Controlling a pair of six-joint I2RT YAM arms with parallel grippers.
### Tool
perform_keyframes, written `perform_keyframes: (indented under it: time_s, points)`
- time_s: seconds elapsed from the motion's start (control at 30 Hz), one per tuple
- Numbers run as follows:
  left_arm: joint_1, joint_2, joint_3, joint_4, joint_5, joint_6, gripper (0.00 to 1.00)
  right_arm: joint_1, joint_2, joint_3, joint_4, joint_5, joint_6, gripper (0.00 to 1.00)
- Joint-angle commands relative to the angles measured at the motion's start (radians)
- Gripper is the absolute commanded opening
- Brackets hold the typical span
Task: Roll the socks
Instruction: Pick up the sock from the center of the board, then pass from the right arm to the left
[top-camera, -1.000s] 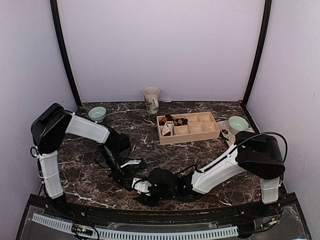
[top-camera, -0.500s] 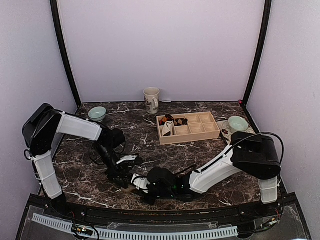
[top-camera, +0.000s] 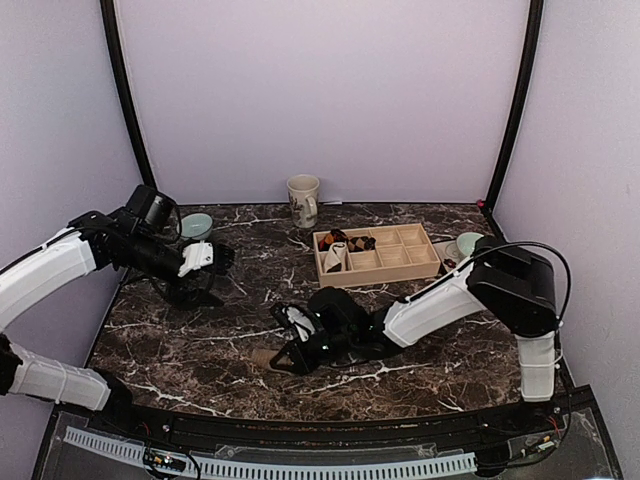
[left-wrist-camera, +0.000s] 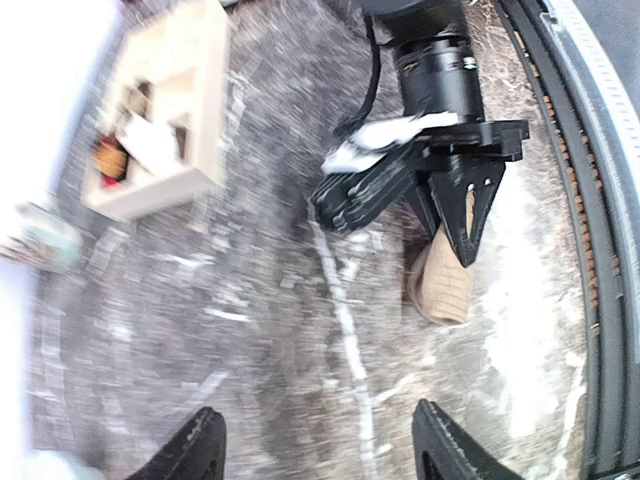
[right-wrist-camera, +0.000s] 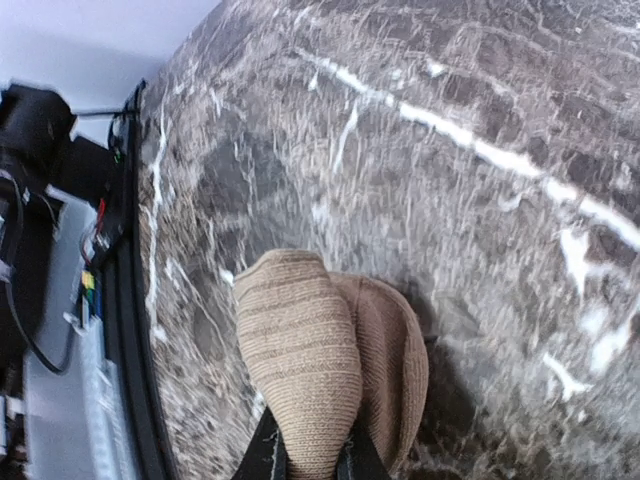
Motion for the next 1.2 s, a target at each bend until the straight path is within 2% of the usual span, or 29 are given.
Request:
perform_keyframes:
  time_s: [0.0, 0.1, 0.2, 0.47, 0.6, 1.0, 1.17]
  points:
    - [-0.034, -0.106, -0.031, 0.032, -0.050, 0.156, 0.69, -0.034, -0.053, 0.173, -0.165, -0.125, 0.136, 0.00]
    - [-0.124, -0.148, -0.035, 0.061, -0.118, 0.204, 0.70, -0.069, -0.058, 0.293, -0.287, -0.145, 0.155, 0.00]
    - [-0.223, -0.178, -0.053, 0.111, -0.189, 0.218, 0.70, -0.108, -0.053, 0.373, -0.331, -0.180, 0.222, 0.00]
    - [-0.253, -0.214, -0.093, 0.195, -0.294, 0.264, 0.70, -0.130, -0.052, 0.483, -0.392, -0.216, 0.245, 0.00]
    - [-0.256, -0.219, -0.114, 0.263, -0.340, 0.283, 0.69, -0.130, -0.050, 0.484, -0.349, -0.238, 0.295, 0.00]
    - [-0.276, -0.217, -0.125, 0.219, -0.324, 0.287, 0.66, -0.129, -0.053, 0.489, -0.202, -0.257, 0.396, 0.00]
    - [-0.276, -0.215, -0.143, 0.262, -0.368, 0.318, 0.58, -0.127, -0.057, 0.459, -0.097, -0.274, 0.484, 0.00]
